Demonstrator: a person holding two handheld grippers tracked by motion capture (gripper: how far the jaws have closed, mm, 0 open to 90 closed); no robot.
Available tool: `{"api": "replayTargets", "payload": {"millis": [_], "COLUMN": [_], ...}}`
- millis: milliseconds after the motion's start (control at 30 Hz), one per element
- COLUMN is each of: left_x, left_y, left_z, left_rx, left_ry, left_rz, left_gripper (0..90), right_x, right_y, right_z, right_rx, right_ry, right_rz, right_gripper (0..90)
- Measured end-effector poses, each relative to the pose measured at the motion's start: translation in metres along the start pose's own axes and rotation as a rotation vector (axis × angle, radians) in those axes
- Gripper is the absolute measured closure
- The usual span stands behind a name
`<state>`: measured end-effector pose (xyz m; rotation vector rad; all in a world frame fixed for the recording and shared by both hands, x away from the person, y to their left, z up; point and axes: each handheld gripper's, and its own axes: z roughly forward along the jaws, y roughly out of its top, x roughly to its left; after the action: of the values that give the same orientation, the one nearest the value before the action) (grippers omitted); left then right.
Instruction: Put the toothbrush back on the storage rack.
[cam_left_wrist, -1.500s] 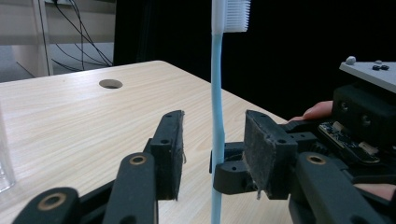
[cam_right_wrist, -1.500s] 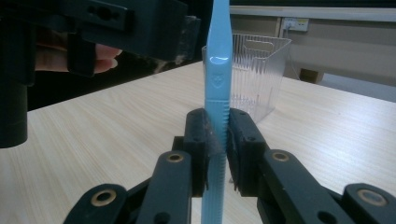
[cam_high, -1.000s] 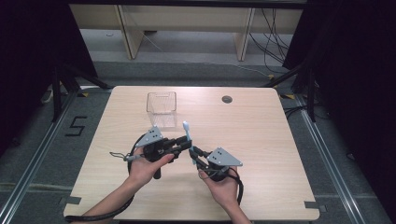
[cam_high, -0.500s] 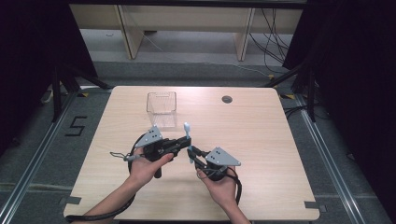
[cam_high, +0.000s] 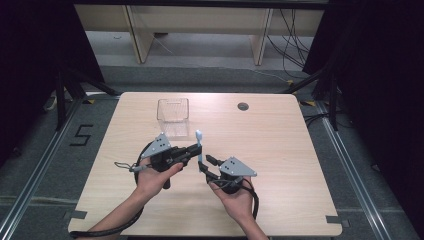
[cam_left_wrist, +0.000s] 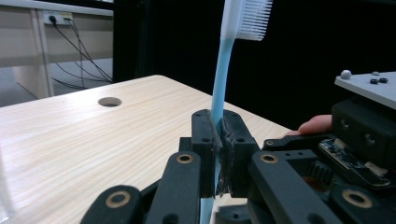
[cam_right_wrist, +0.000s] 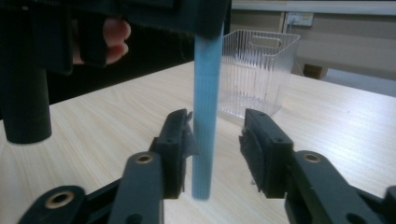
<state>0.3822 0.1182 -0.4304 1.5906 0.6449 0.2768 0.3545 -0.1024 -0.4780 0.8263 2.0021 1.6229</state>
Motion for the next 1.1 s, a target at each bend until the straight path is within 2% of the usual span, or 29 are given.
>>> {"api": "replayTargets", "payload": {"millis": [67, 100, 133, 167, 200, 233, 300, 433, 467, 500, 533, 567, 633, 767, 800, 833, 867, 900, 933, 1033, 1100], "left_x": [0.002, 0.003, 0.004, 0.006, 0.007, 0.007, 0.010, 0.015, 0.016, 0.016, 0.017, 0.019, 0.020, 0.023, 0.024, 0.025, 0.026, 0.027, 0.028, 0.030, 0.031], "left_y": [0.002, 0.003, 0.004, 0.005, 0.005, 0.006, 0.007, 0.008, 0.008, 0.009, 0.009, 0.010, 0.011, 0.012, 0.012, 0.012, 0.013, 0.013, 0.013, 0.014, 0.014], "left_z": [-0.002, -0.004, -0.005, -0.007, -0.008, -0.009, -0.012, -0.018, -0.019, -0.020, -0.021, -0.023, -0.025, -0.029, -0.030, -0.031, -0.033, -0.034, -0.034, -0.036, -0.038], "left_rx": [-0.004, -0.004, -0.008, -0.011, -0.011, -0.017, -0.014, -0.019, -0.020, -0.023, -0.025, -0.028, -0.030, -0.035, -0.036, -0.038, -0.036, -0.037, -0.038, -0.039, -0.039], "left_ry": [0.014, 0.022, 0.029, 0.037, 0.043, 0.046, 0.058, 0.075, 0.080, 0.084, 0.088, 0.092, 0.101, 0.118, 0.123, 0.129, 0.134, 0.139, 0.142, 0.149, 0.155], "left_rz": [0.007, 0.012, 0.019, 0.025, 0.026, 0.028, 0.032, 0.032, 0.032, 0.032, 0.034, 0.036, 0.036, 0.040, 0.042, 0.041, 0.042, 0.042, 0.043, 0.043, 0.048], "left_gripper": [84.3, 84.3, 84.3, 84.3, 84.3, 84.3, 84.3, 84.3, 84.3, 84.3, 84.3, 84.3, 84.3, 84.3, 84.3, 84.3, 84.3, 84.3, 84.3, 84.3, 84.3], "right_x": [0.001, 0.001, 0.001, 0.001, 0.000, 0.002, 0.000, 0.000, -0.002, -0.002, -0.001, -0.004, -0.005, -0.008, -0.008, -0.009, -0.009, -0.009, -0.011, -0.012, -0.011], "right_y": [-0.001, 0.000, -0.001, -0.001, -0.001, -0.002, -0.002, -0.005, -0.006, -0.006, -0.007, -0.008, -0.009, -0.013, -0.014, -0.015, -0.016, -0.017, -0.018, -0.019, -0.020], "right_z": [-0.002, -0.003, -0.003, -0.004, -0.005, -0.006, -0.007, -0.009, -0.011, -0.011, -0.012, -0.014, -0.013, -0.018, -0.018, -0.018, -0.020, -0.022, -0.023, -0.025, -0.025], "right_rx": [0.013, 0.026, 0.011, 0.028, 0.020, 0.040, 0.040, 0.060, 0.063, 0.063, 0.067, 0.077, 0.065, 0.095, 0.084, 0.080, 0.088, 0.103, 0.095, 0.106, 0.104], "right_ry": [-0.007, -0.019, -0.030, -0.022, -0.024, -0.013, -0.025, -0.019, -0.045, -0.045, -0.049, -0.041, -0.040, -0.052, -0.063, -0.044, -0.065, -0.064, -0.066, -0.073, -0.071], "right_rz": [0.021, 0.014, -0.007, -0.008, -0.019, 0.011, -0.020, -0.008, -0.027, -0.027, 0.003, -0.015, -0.015, 0.009, 0.003, 0.012, 0.002, 0.016, -0.006, -0.007, 0.010], "right_gripper": [57.9, 56.7, 55.4, 54.6, 54.1, 53.6, 53.0, 52.6, 52.1, 52.1, 51.8, 51.0, 50.7, 50.5, 50.7, 50.8, 50.9, 51.0, 50.9, 51.0, 51.0]}}
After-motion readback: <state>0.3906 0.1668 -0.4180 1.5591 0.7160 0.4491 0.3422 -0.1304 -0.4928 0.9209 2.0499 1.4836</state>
